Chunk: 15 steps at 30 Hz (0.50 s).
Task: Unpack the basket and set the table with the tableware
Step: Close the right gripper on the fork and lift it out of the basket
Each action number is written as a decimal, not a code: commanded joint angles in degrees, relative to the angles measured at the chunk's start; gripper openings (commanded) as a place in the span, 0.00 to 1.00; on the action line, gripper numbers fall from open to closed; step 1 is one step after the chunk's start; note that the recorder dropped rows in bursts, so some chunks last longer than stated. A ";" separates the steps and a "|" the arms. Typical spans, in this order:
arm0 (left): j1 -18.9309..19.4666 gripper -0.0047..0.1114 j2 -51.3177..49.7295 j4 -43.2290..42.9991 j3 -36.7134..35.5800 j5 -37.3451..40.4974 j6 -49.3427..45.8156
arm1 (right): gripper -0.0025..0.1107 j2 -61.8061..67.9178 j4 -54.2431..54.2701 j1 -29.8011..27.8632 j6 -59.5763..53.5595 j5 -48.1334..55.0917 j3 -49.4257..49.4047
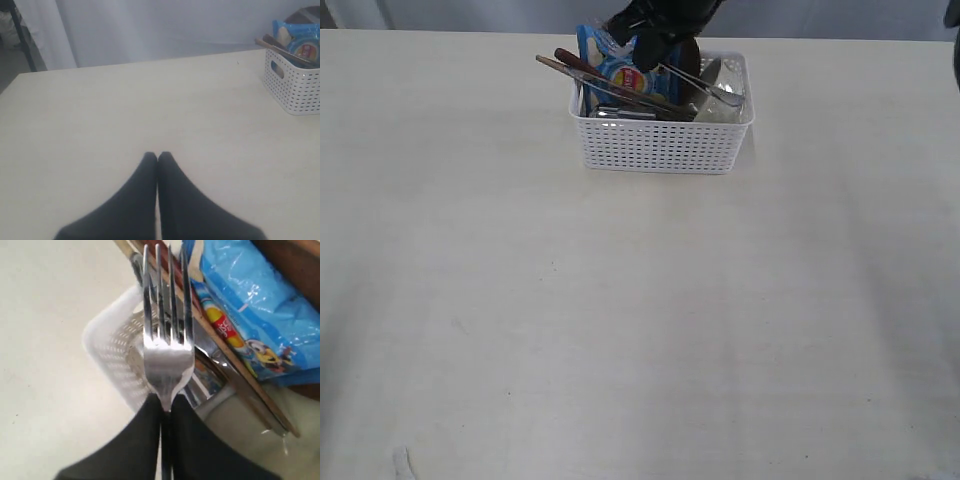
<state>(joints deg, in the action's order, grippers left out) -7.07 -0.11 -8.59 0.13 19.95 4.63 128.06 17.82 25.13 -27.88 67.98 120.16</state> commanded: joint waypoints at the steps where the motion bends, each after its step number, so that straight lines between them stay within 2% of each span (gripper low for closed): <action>1: -0.29 0.04 0.11 0.24 -0.13 -0.03 0.13 | 0.02 -3.30 4.57 0.66 1.67 1.98 0.35; 3: -0.29 0.04 0.11 0.24 -0.13 -0.03 0.13 | 0.02 -4.45 6.70 1.93 3.86 1.98 0.35; 7: -0.29 0.04 0.11 0.24 -0.13 -0.03 0.13 | 0.02 -6.75 4.29 5.83 8.49 1.98 -0.73; 15: -0.29 0.04 0.11 0.05 -0.13 -0.03 0.13 | 0.02 -8.82 4.49 14.17 19.10 1.98 -6.83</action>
<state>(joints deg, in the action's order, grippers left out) -7.07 -0.11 -8.59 0.13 19.95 4.63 119.95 22.41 36.95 -11.82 69.66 115.40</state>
